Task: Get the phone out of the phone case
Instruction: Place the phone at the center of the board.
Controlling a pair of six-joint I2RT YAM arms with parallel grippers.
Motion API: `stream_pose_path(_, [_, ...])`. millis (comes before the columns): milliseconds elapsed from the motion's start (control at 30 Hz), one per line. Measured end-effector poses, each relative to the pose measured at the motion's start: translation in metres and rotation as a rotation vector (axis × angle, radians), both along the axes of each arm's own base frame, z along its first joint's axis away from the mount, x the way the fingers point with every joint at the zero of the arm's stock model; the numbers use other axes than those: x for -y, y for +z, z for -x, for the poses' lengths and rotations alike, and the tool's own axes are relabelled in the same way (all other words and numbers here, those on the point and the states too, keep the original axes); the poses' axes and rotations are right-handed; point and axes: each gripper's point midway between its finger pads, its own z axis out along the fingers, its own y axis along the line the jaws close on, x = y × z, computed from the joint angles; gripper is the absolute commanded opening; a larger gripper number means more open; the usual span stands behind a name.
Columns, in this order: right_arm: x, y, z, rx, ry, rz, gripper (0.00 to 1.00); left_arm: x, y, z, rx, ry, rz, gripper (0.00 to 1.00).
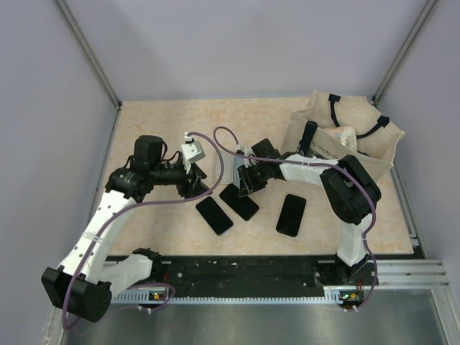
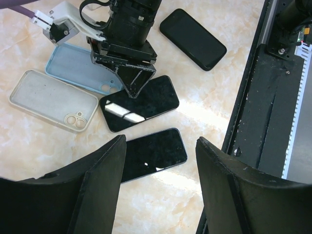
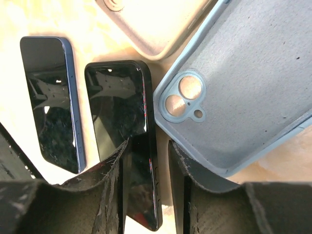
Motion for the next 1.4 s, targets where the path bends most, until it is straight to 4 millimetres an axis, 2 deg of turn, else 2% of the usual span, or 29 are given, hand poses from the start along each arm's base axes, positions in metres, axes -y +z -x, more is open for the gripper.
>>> stream_pose_path(167, [-0.001, 0.0, -0.002, 0.018, 0.002, -0.034, 0.24, 0.0, 0.0, 0.0, -0.001, 0.002, -0.002, 0.65])
stream_pose_path(267, [-0.001, 0.004, -0.003, 0.046, 0.008, -0.056, 0.21, 0.0, 0.0, 0.0, 0.0, 0.002, -0.002, 0.65])
stream_pose_path(667, [0.002, 0.007, 0.0, 0.103, 0.026, -0.086, 0.22, 0.0, 0.001, -0.001, 0.005, 0.003, 0.0, 0.65])
stream_pose_path(1067, [0.0, 0.007, 0.03, 0.119, 0.094, -0.076, 0.23, -0.001, 0.0, -0.002, 0.005, 0.009, -0.003, 0.65])
stream_pose_path(1200, [-0.001, 0.01, 0.03, 0.127, 0.096, -0.081, 0.26, -0.001, 0.0, -0.002, 0.006, 0.009, -0.002, 0.65])
stream_pose_path(1400, [0.001, 0.014, 0.027, 0.151, 0.091, -0.072, 0.45, -0.001, 0.001, -0.002, 0.008, 0.01, -0.002, 0.65])
